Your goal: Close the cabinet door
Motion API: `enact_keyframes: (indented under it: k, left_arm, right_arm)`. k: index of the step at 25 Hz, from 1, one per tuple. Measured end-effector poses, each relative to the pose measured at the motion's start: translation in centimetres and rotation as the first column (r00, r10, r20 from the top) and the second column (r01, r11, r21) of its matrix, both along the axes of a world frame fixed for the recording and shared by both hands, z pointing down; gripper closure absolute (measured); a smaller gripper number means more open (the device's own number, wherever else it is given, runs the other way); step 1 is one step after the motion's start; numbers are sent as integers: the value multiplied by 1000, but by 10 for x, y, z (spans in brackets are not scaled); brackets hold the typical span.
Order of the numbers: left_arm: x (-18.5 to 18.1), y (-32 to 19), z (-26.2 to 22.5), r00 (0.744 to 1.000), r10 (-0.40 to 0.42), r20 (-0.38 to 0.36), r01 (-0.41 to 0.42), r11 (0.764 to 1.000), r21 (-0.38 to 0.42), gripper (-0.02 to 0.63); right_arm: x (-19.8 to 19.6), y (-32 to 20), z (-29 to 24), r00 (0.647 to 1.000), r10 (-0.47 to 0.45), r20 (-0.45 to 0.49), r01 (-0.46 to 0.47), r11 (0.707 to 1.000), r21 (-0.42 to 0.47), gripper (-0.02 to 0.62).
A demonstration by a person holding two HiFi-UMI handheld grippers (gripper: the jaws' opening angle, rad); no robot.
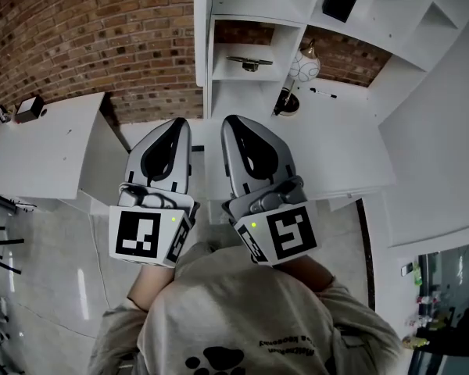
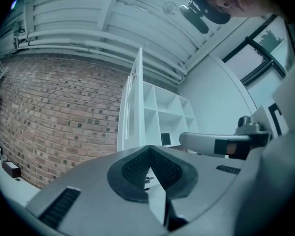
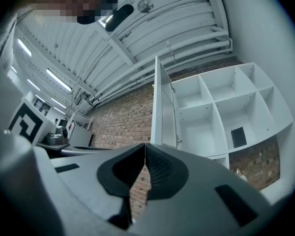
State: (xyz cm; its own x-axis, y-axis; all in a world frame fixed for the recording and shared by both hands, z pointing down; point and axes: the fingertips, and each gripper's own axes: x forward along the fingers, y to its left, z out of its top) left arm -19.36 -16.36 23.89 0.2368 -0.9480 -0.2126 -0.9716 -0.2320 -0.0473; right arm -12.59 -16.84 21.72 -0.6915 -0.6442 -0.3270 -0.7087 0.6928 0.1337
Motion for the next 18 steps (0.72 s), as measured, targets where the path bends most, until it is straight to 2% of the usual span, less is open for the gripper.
enact_keyframes:
  k: [9,18]
  left_arm:
    - [-11,-32,-30,997,53,59,-54,998,18,598]
    - [-31,-54,-56,994,74,77,-77,996,47,598]
  right_arm:
    - [-15,-34,-27,997,64,-40,-63,997,33,577]
    - [-41,-61,-48,993,88,-81,-86,996,33,574]
